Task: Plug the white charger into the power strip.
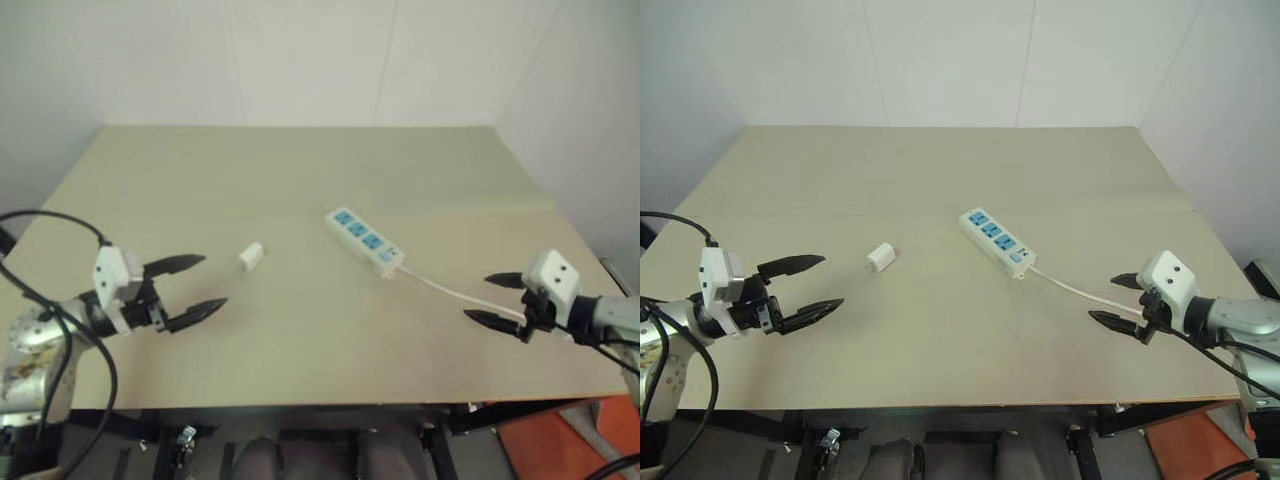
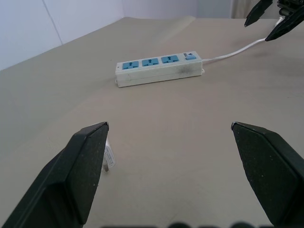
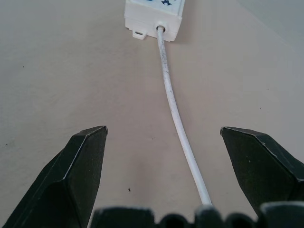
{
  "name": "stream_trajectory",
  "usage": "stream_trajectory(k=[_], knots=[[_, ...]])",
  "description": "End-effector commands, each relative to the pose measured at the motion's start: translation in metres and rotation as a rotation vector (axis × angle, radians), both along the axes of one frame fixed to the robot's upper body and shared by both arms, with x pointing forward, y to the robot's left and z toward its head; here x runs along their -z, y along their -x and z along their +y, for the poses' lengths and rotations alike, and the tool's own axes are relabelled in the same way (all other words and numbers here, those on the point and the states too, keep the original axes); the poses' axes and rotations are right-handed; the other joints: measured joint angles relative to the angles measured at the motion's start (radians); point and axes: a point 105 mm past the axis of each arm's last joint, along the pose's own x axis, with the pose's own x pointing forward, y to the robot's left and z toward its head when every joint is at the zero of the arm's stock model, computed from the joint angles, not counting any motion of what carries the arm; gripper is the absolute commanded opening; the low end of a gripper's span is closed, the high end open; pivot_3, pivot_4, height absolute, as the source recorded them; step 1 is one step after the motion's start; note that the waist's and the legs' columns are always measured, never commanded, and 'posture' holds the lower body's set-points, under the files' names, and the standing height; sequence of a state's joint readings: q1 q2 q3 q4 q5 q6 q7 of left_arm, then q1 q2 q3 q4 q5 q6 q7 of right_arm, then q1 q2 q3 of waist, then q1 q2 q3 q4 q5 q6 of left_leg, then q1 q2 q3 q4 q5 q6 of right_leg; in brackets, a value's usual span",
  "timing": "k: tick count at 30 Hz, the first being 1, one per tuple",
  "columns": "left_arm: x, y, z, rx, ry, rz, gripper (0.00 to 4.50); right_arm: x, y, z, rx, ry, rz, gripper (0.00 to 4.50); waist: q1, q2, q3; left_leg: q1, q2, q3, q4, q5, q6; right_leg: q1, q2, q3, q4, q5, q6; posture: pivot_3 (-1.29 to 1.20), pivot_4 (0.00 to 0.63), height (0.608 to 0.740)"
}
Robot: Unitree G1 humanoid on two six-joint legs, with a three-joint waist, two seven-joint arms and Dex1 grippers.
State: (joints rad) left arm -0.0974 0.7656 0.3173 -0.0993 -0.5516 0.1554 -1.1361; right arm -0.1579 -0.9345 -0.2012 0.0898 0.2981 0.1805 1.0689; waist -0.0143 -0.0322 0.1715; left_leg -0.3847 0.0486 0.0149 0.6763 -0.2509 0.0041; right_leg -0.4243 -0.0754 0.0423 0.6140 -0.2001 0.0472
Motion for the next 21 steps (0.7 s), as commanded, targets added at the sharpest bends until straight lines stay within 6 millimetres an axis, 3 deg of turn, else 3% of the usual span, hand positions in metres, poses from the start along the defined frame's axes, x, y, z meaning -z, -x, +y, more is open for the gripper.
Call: stream_trajectory(k=[1,21], knots=[[-0.0081,-0.0025,0.0008,-0.021,-0.025,-0.028,4.5,-0.0195,0.0002,-0.0015,-0.001,0.0,-0.061,4.46,0.0,0.0,0.0,0.0,0.0,0.0,0.0,0.0,0.0,0.0,0.0,0.0,0.0,0.0,0.0,0.0,0.15,0.74],[-0.0121,-0.0047,-0.0036,0.04,0.031,-0.028,4.5,-0.0247,0.0,-0.0026,0.027,-0.015,-0.087,4.46,-0.001,0.0,0.0,0.0,0.0,0.0,0.0,0.0,0.0,0.0,0.0,0.0,-0.001,0.0,0.0,0.0,0.15,0.74]])
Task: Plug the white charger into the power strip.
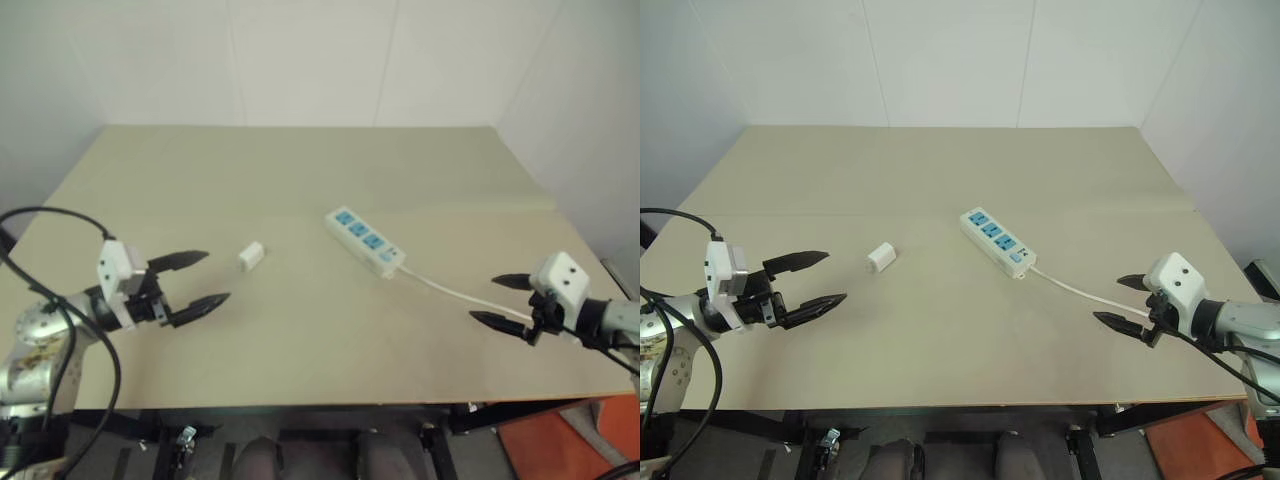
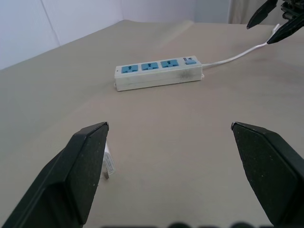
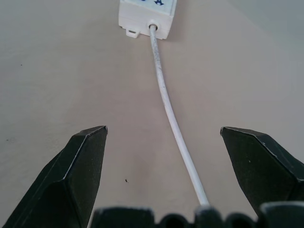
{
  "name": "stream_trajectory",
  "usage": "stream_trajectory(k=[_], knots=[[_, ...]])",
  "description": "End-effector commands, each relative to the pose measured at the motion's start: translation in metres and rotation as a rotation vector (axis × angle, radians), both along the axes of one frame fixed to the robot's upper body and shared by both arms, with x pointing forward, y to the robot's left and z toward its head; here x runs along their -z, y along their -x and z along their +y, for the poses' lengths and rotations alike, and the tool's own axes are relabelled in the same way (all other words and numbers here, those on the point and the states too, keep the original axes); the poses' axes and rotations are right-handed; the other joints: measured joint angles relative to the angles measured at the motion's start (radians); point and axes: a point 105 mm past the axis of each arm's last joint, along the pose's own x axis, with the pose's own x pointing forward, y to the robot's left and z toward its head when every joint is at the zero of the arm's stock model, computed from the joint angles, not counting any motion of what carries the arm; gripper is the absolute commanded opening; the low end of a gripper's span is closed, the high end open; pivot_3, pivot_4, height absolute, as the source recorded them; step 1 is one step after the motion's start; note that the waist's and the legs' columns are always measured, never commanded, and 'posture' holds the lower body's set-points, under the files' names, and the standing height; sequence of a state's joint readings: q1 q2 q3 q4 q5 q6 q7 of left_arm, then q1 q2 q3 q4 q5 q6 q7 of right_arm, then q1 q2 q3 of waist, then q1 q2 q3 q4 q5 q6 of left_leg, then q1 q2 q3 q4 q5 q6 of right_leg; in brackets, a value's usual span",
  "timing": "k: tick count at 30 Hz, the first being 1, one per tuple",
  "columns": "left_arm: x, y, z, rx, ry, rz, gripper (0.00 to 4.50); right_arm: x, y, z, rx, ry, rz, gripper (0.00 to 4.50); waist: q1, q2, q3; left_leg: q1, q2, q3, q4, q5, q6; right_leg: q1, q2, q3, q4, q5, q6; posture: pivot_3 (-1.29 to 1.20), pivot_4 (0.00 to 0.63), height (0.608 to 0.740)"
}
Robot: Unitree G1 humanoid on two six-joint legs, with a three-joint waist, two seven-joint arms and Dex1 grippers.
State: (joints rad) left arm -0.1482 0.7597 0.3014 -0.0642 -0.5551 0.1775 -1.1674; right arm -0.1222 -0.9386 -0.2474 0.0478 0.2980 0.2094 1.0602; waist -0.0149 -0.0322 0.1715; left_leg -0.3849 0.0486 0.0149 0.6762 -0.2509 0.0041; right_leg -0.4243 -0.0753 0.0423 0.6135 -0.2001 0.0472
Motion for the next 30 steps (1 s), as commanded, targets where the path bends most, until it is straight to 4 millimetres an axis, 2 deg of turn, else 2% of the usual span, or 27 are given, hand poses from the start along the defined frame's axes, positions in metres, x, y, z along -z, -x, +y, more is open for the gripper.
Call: stream_trajectory(k=[1,4,6,9,16,21,30], knots=[[-0.009,0.001,-0.001,0.001,0.015,-0.042,4.5,-0.02,-0.01,0.004,0.006,-0.033,-0.088,4.46,-0.001,0.0,0.0,0.0,0.0,0.0,0.0,0.0,0.0,0.0,0.0,0.0,0.0,0.0,0.0,0.0,0.15,0.74],[-0.008,0.005,-0.003,-0.008,0.024,-0.043,4.5,-0.02,-0.026,0.014,0.02,-0.063,-0.122,4.46,-0.009,0.0,0.0,0.001,0.0,0.0,0.0,0.0,0.0,0.0,0.0,0.001,0.0,0.001,0.0,0.0,0.15,0.74],[-0.012,0.005,-0.004,-0.013,0.047,-0.05,4.5,-0.027,-0.041,0.033,-0.011,-0.115,-0.179,4.46,-0.012,0.0,0.0,0.001,0.0,0.0,0.0,0.0,0.0,0.0,0.001,0.001,0.0,0.001,0.0,0.0,0.15,0.74],[-0.015,0.003,-0.007,-0.013,0.058,-0.055,4.5,-0.032,-0.055,0.05,-0.038,-0.162,-0.221,4.46,-0.009,0.0,0.0,0.0,0.001,0.0,0.0,0.0,0.0,-0.001,0.002,0.001,0.001,0.001,-0.001,0.0,0.15,0.74],[-0.016,-0.006,-0.025,0.023,0.063,-0.072,4.5,-0.024,-0.093,0.092,-0.048,-0.258,-0.275,4.46,0.0,0.0,0.0,-0.001,0.0,0.0,0.0,0.0,0.0,0.0,0.001,0.0,-0.001,0.005,-0.006,0.0,0.15,0.74],[-0.018,-0.01,-0.033,0.049,0.066,-0.077,4.5,-0.013,-0.102,0.106,-0.032,-0.305,-0.273,4.46,0.0,0.0,0.0,-0.003,0.0,0.0,0.0,0.0,0.0,-0.001,0.0,0.0,-0.001,0.006,-0.007,0.0,0.15,0.74],[-0.021,-0.015,-0.042,0.106,0.058,-0.071,4.5,-0.003,-0.108,0.112,0.02,-0.385,-0.28,4.46,-0.005,0.001,0.0,-0.002,0.0,0.0,0.0,0.0,0.0,-0.001,0.001,0.0,0.0,0.006,-0.007,0.0,0.15,0.74]])
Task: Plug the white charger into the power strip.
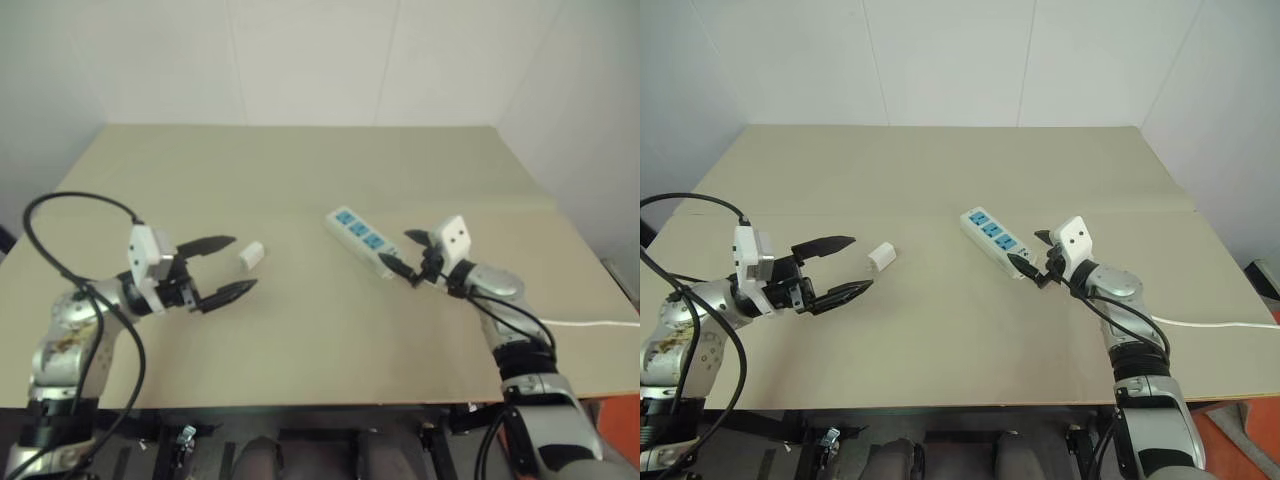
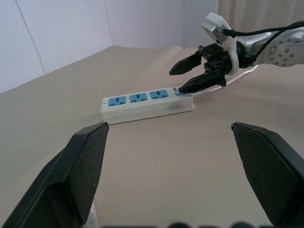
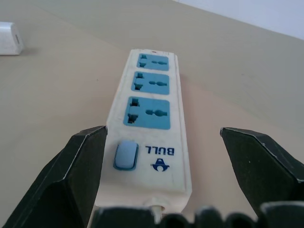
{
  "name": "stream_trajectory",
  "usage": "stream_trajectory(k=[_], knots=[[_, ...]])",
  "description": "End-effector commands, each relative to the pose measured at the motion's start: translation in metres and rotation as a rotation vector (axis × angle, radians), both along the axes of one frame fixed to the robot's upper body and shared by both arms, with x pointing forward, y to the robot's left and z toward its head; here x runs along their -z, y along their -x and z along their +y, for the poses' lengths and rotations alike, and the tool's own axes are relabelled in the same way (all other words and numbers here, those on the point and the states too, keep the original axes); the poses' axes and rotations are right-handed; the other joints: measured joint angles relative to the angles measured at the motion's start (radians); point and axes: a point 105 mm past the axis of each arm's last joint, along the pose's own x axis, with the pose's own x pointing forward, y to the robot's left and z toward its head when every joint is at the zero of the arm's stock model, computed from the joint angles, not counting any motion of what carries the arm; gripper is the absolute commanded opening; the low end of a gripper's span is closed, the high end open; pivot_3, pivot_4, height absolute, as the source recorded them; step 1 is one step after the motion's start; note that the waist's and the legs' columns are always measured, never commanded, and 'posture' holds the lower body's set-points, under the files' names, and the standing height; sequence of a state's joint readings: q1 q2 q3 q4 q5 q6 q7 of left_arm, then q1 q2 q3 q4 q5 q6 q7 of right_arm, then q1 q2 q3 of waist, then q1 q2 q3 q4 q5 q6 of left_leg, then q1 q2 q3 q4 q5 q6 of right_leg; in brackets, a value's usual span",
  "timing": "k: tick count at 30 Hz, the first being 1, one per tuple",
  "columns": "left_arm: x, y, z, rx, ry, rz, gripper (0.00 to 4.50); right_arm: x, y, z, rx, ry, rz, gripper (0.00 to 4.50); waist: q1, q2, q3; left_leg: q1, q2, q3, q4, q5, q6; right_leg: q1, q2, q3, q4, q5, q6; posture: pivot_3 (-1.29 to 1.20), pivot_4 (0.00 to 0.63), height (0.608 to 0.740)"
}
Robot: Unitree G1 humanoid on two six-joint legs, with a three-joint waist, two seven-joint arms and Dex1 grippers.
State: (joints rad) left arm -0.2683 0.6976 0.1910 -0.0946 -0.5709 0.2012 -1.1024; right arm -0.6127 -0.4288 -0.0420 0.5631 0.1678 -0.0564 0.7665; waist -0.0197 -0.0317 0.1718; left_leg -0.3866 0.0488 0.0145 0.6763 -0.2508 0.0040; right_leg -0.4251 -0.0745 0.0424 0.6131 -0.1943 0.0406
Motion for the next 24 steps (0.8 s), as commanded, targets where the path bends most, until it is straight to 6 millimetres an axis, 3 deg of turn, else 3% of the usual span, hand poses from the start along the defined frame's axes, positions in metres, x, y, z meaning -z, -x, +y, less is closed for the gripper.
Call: stream_trajectory(k=[1,16,24], knots=[[-0.008,-0.002,-0.004,0.026,-0.001,-0.024,4.5,-0.015,-0.002,0.004,-0.007,-0.026,-0.069,4.46,-0.001,0.0,0.0,0.0,0.0,0.0,0.0,0.0,0.0,0.0,0.0,0.0,0.0,0.0,0.0,0.0,0.15,0.74],[-0.005,0.001,-0.007,0.019,-0.003,-0.027,4.5,0.012,0.001,0.013,-0.019,-0.03,0.01,4.46,-0.006,0.0,0.0,0.0,0.0,0.0,0.0,0.0,0.0,0.0,0.0,0.0,0.0,0.0,0.0,0.0,0.15,0.74],[-0.003,0.001,-0.008,0.013,-0.004,-0.027,4.5,0.015,-0.003,0.013,-0.008,-0.054,0.026,4.46,-0.013,0.0,0.0,0.0,0.0,0.0,0.0,0.0,0.0,0.0,0.0,0.0,0.0,0.0,0.0,0.0,0.15,0.74]])
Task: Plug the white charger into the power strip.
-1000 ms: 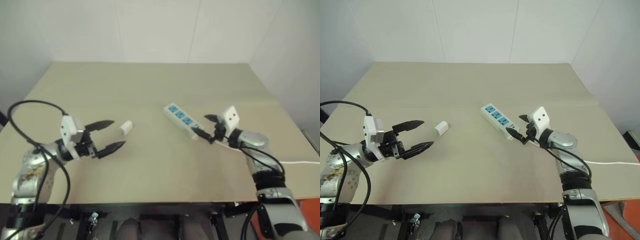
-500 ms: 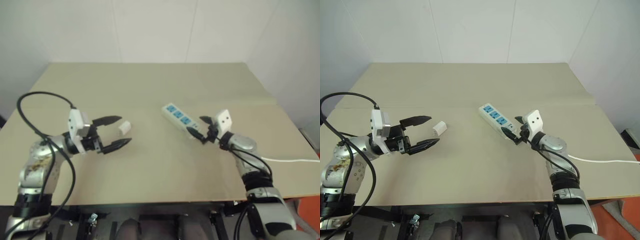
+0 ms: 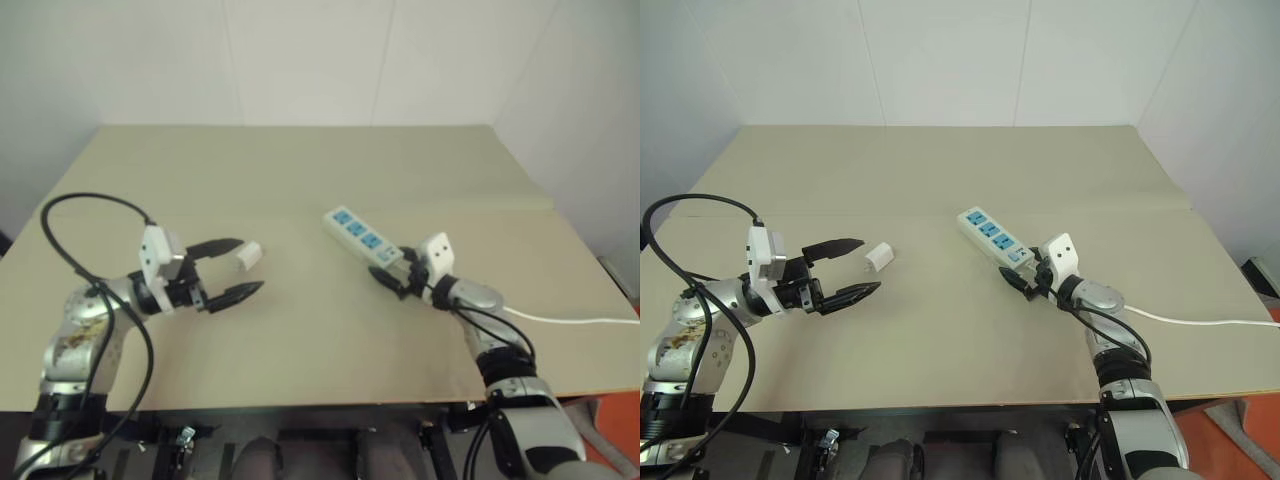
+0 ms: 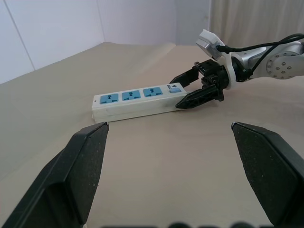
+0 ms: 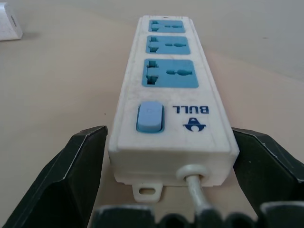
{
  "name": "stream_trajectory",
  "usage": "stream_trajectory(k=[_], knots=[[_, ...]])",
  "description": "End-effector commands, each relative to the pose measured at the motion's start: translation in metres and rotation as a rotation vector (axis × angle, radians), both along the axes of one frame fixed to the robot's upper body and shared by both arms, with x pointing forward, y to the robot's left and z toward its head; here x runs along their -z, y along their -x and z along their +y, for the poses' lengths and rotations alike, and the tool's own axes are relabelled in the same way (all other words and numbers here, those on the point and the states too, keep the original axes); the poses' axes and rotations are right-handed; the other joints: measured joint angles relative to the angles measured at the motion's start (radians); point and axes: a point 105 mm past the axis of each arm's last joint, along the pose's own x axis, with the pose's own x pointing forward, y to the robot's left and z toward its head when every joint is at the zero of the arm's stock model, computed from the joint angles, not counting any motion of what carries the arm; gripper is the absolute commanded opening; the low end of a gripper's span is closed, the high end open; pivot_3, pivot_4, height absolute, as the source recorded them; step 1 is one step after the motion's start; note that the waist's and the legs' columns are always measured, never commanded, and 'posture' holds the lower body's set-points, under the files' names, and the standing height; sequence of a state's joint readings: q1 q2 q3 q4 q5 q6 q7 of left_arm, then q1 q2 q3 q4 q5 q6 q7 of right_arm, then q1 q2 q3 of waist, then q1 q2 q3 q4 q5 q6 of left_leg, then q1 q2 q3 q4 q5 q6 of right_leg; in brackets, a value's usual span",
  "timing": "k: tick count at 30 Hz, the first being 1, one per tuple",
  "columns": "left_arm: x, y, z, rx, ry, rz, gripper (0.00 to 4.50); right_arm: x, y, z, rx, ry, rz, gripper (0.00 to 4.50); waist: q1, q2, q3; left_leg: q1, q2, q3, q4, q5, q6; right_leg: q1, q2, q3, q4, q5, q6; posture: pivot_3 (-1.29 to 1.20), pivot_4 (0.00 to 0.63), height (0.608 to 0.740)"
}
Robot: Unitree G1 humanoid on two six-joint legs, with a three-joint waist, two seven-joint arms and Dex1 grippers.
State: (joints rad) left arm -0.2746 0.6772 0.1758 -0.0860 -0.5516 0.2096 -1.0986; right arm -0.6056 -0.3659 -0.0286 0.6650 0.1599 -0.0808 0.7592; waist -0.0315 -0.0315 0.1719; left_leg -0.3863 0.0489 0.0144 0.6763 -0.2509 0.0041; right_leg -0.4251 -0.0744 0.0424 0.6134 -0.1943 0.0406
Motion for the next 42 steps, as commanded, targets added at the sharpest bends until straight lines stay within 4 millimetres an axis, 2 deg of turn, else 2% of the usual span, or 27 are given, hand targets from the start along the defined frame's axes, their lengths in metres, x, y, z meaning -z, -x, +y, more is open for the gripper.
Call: stream_trajectory(k=[1,14,19,29,34,42], knots=[[-0.009,0.004,-0.004,0.012,-0.008,-0.046,4.5,-0.016,-0.004,0.0,0.0,-0.013,-0.066,4.46,-0.003,0.0,0.0,0.0,0.0,0.0,0.0,0.0,0.0,0.0,0.0,0.0,0.0,0.0,0.0,0.0,0.15,0.74],[-0.007,0.003,-0.011,0.025,-0.011,-0.044,4.5,-0.02,-0.01,0.008,0.007,-0.078,-0.069,4.46,-0.011,0.0,0.0,0.0,0.0,0.0,0.0,0.0,0.0,0.0,0.0,0.0,0.0,0.0,0.0,0.0,0.15,0.74],[-0.008,0.002,-0.013,0.031,-0.016,-0.047,4.5,-0.02,-0.013,0.01,0.016,-0.109,-0.06,3.38,-0.012,0.0,0.0,0.0,0.0,0.0,0.0,0.0,0.0,0.0,0.0,0.0,0.0,0.0,0.0,0.0,0.15,0.74],[-0.006,0.001,-0.014,0.027,-0.011,-0.048,4.5,-0.015,-0.008,0.011,0.0,-0.084,-0.073,3.39,-0.012,0.0,0.0,0.0,0.0,0.0,0.0,0.0,0.0,0.0,0.0,0.0,0.001,0.0,0.0,0.0,0.15,0.74],[-0.007,0.001,-0.014,0.034,-0.007,-0.05,4.5,-0.015,0.01,0.014,-0.109,-0.05,-0.087,3.39,-0.011,0.0,0.0,0.0,0.0,-0.001,0.0,0.0,0.0,0.0,0.0,0.0,0.0,0.0,0.0,0.0,0.15,0.74],[-0.015,-0.002,-0.008,0.002,0.009,-0.054,4.5,-0.012,0.067,0.02,-0.433,0.031,-0.048,3.39,-0.009,0.0,0.0,0.0,0.0,0.0,0.0,0.0,0.0,0.0,0.0,0.0,0.001,0.0,0.0,0.0,0.15,0.74]])
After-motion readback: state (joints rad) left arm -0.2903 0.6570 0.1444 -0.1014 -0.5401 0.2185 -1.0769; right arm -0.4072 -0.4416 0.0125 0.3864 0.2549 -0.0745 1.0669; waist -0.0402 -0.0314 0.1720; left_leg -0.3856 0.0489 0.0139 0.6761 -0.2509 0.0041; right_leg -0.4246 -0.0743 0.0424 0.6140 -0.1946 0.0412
